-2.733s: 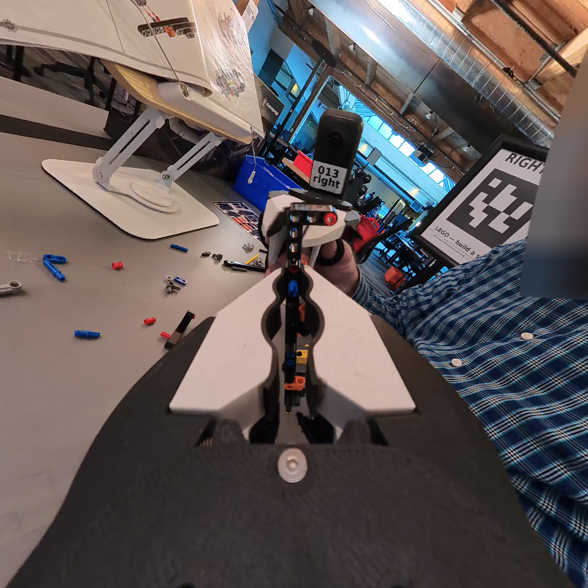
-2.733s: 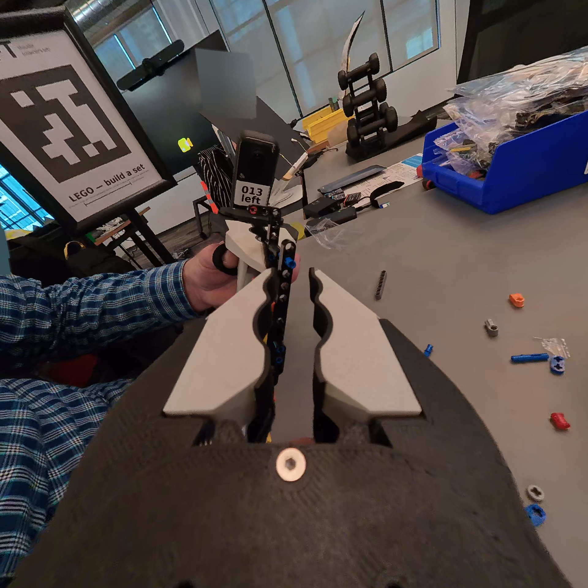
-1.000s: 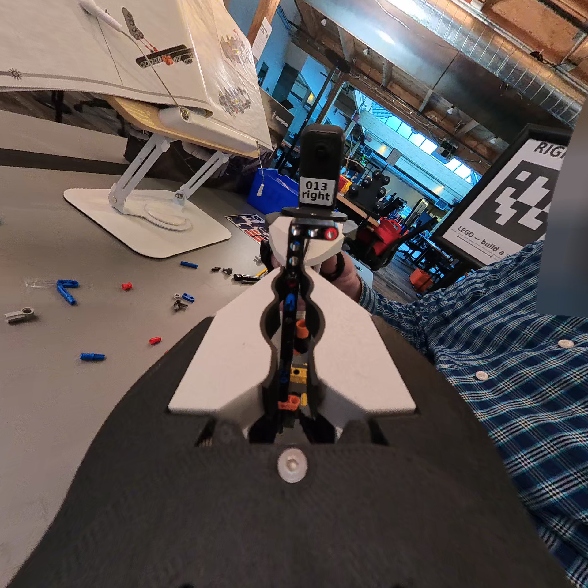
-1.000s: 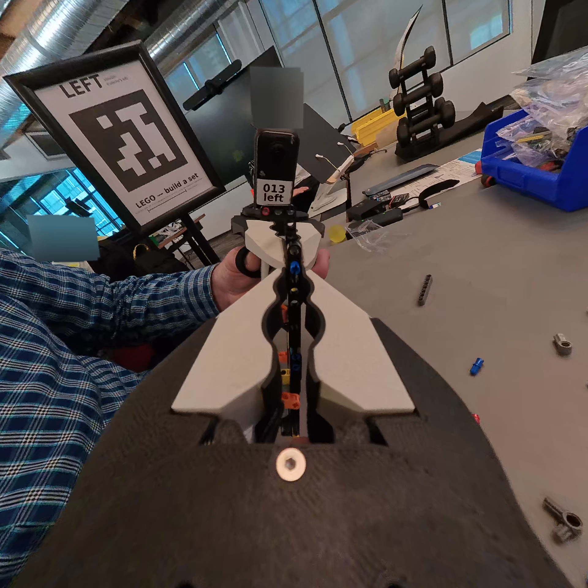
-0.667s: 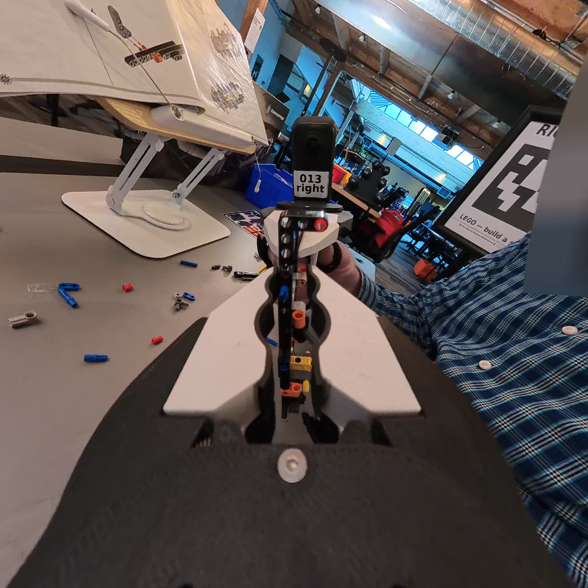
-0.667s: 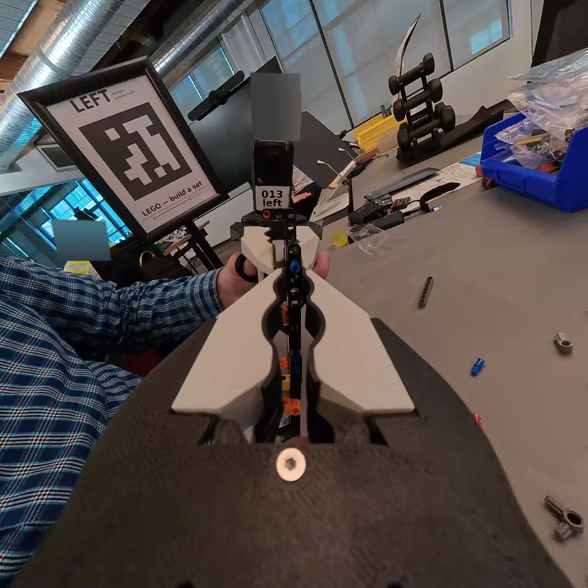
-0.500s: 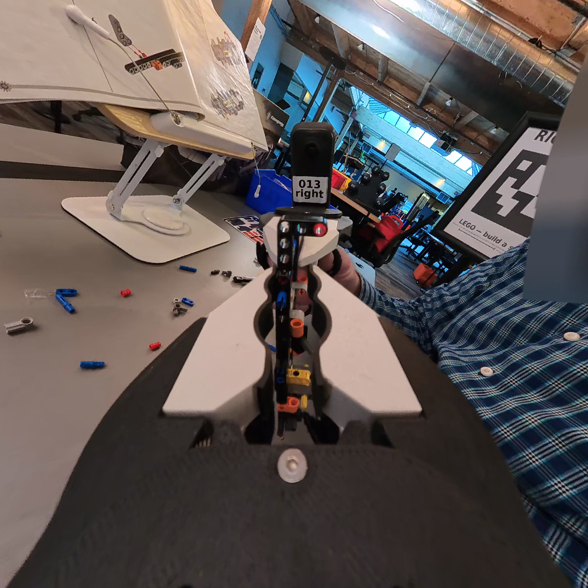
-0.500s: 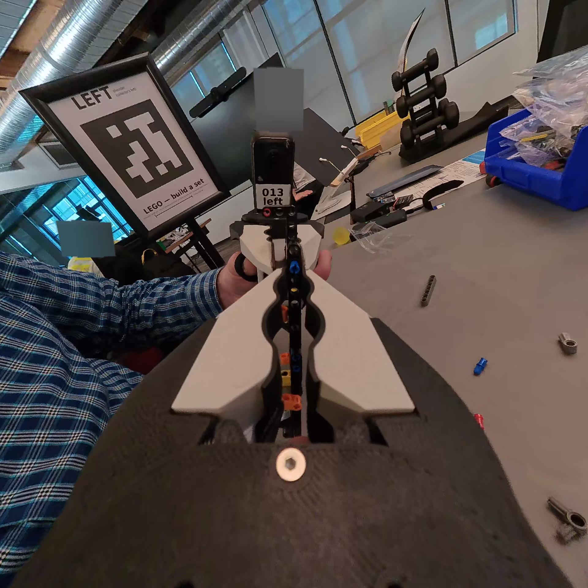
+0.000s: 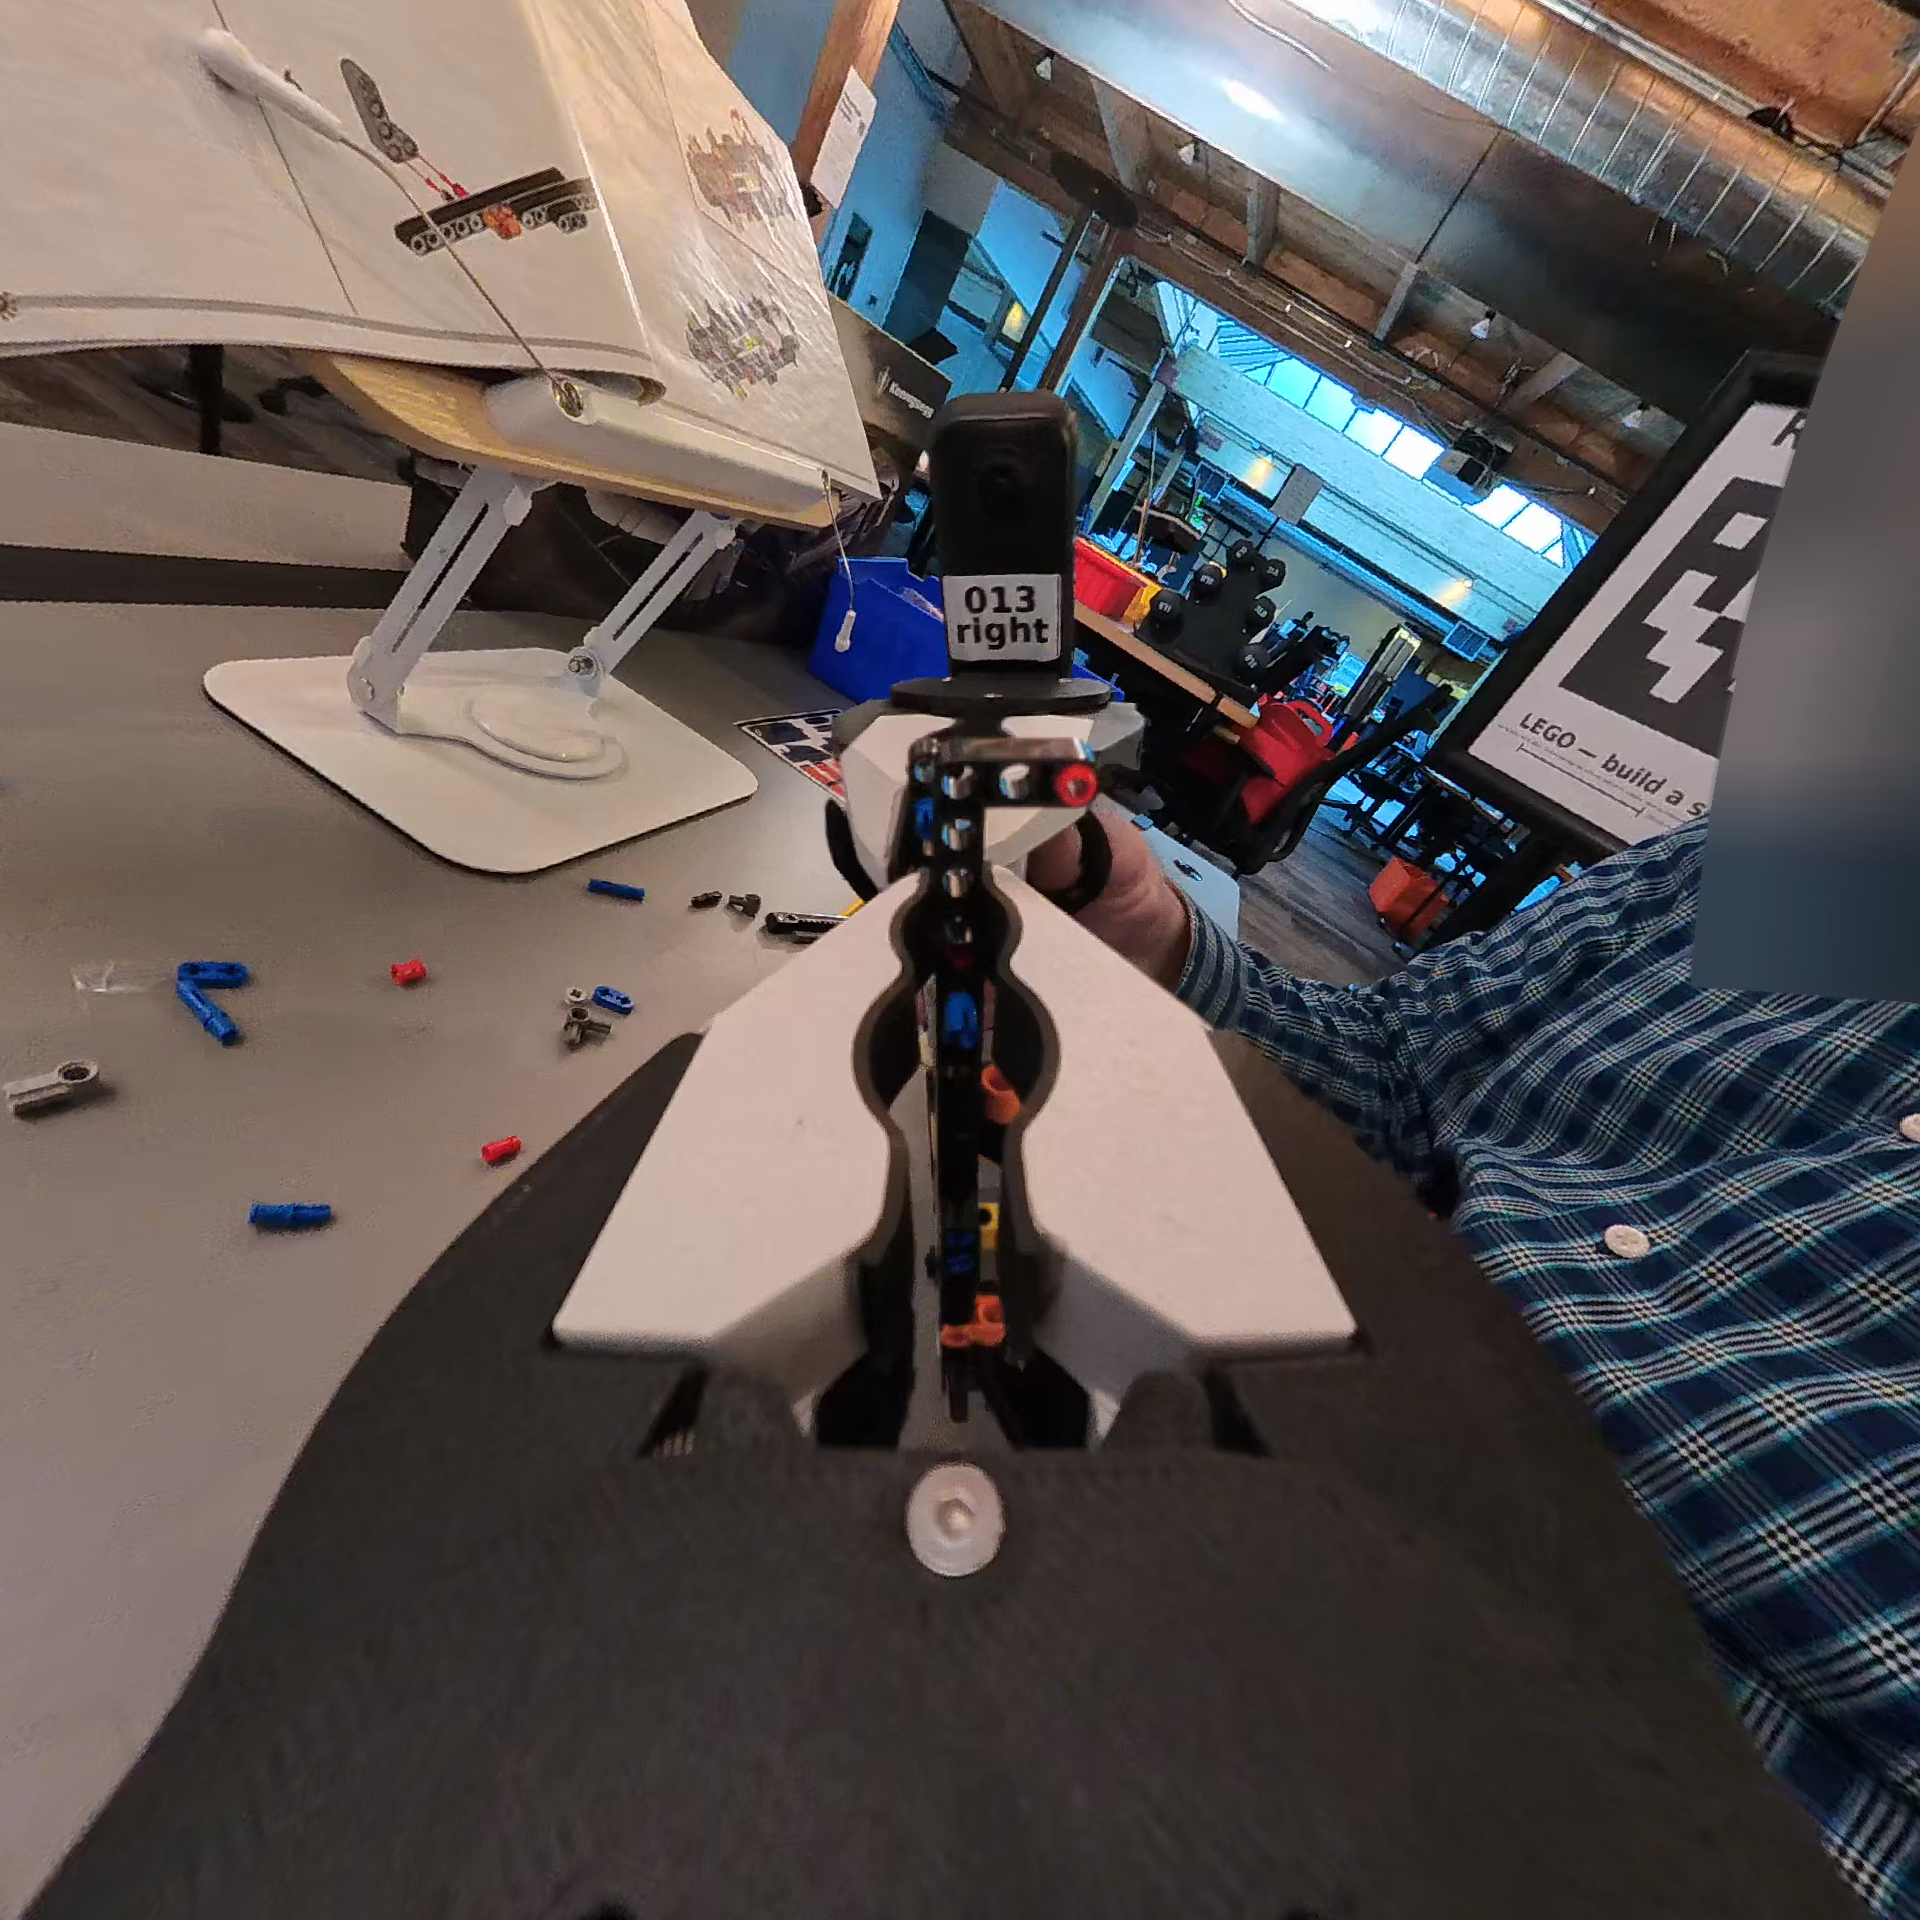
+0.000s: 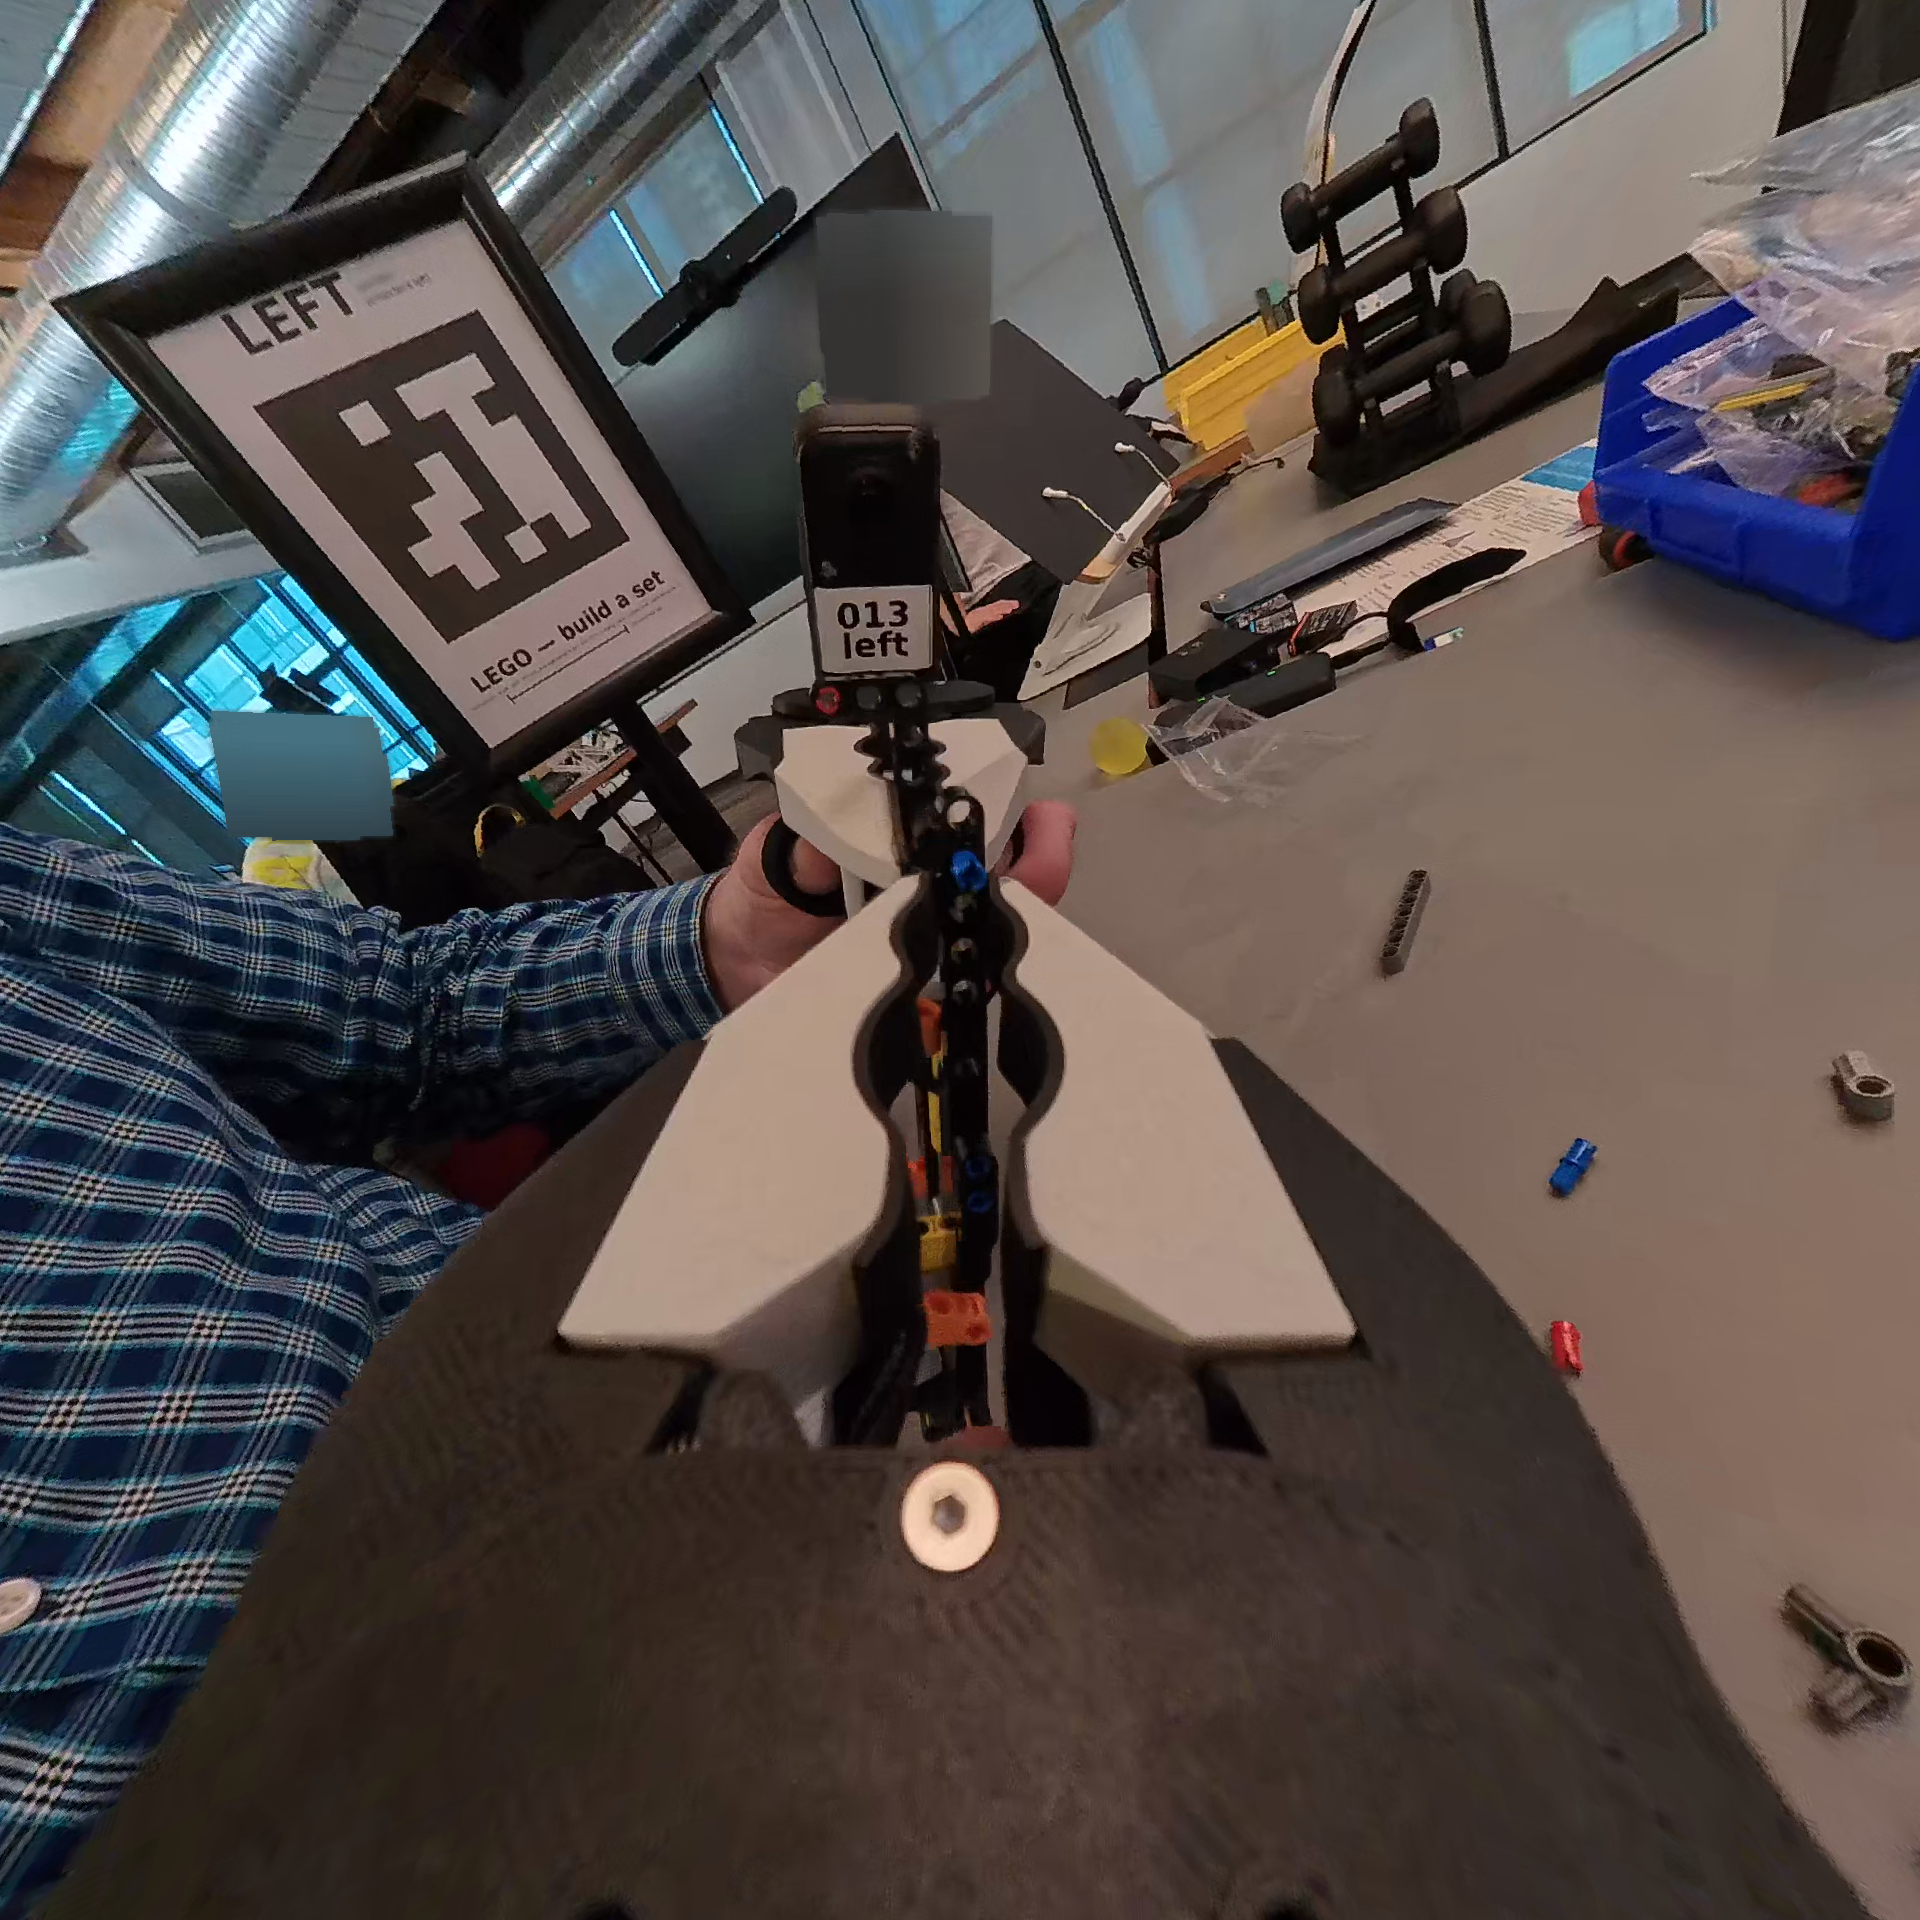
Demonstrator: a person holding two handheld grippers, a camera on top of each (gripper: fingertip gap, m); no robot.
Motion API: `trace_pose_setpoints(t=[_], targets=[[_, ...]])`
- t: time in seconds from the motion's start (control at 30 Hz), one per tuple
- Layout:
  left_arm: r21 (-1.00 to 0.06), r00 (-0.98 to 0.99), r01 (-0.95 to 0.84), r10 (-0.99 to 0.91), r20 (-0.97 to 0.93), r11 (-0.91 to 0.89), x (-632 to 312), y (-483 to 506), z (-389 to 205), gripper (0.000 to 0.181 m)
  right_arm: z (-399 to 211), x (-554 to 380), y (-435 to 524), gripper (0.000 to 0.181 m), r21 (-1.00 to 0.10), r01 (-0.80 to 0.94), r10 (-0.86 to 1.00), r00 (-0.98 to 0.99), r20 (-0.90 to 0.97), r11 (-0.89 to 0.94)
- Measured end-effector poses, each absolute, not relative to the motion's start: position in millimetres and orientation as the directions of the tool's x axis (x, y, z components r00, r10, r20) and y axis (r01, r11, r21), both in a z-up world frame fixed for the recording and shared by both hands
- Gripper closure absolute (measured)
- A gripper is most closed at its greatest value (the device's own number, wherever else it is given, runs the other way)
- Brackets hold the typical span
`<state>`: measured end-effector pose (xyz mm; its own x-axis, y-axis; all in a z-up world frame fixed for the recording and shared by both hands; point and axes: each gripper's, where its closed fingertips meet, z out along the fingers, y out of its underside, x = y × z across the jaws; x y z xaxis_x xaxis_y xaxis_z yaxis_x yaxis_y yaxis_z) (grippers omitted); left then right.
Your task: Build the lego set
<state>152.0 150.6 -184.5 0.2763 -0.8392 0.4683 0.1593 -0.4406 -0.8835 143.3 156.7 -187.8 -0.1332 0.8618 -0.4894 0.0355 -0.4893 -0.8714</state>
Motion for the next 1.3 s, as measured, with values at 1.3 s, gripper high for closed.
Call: trace_pose_setpoints(t=[1.3], targets=[[-0.846,0.185,0.25,-0.834,0.519,-0.471,146.9,149.5,-178.5,0.176,-188.1,141.6,152.8,0.176,-0.887,0.051,0.88,-0.112,-0.462,-0.459]])
